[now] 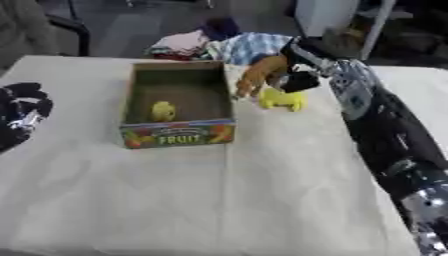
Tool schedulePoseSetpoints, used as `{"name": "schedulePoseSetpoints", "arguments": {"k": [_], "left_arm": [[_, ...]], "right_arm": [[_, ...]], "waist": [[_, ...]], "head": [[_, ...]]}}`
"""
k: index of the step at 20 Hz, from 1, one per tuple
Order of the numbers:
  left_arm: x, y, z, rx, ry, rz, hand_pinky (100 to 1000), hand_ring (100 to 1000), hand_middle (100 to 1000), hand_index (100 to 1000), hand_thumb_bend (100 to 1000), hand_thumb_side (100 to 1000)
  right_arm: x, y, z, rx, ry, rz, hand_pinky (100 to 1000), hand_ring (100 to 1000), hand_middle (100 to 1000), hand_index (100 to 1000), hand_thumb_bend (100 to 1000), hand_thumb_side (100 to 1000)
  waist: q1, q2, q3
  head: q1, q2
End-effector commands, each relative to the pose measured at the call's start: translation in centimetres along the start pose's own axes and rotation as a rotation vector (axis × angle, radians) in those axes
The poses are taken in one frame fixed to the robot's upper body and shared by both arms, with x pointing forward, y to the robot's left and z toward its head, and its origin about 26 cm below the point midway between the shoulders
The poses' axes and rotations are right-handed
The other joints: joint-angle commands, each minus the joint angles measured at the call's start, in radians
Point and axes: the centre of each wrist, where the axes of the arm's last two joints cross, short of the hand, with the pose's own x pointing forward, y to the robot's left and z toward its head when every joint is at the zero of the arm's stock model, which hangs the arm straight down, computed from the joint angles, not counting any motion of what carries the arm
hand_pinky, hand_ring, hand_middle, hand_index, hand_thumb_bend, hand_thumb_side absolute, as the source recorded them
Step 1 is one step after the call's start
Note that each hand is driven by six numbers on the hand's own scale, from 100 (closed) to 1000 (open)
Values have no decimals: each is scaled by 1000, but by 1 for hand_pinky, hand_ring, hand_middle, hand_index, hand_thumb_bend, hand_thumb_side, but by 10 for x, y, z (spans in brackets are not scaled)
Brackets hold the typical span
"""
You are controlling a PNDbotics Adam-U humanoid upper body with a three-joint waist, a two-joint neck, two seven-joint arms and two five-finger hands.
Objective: Pick up objects on the table and place them in the box.
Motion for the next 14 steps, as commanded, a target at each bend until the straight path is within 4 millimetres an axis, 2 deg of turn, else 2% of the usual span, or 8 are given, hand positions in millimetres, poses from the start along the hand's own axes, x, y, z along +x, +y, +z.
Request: {"name": "schedulePoseSetpoints", "arguments": {"k": [1,7,14], "left_arm": [[14,0,-5,-20,-53,-3,756,644,690,813,368,380],[23,-7,-8,-49,-88,15,756,644,690,814,366,379],[29,-11,-10,-68,-110,28,761,646,691,814,365,379]], "right_arm": [[18,-1,-19,-29,6,-5,642,594,309,442,173,452],[36,22,-37,-26,48,0,645,598,316,450,158,476],[39,57,-39,7,131,21,656,618,367,509,172,525]], "waist": [[8,-8,18],[15,0,75],[25,9,104]], "head": [[-15,-16],[-42,-24],[-63,-30]]}}
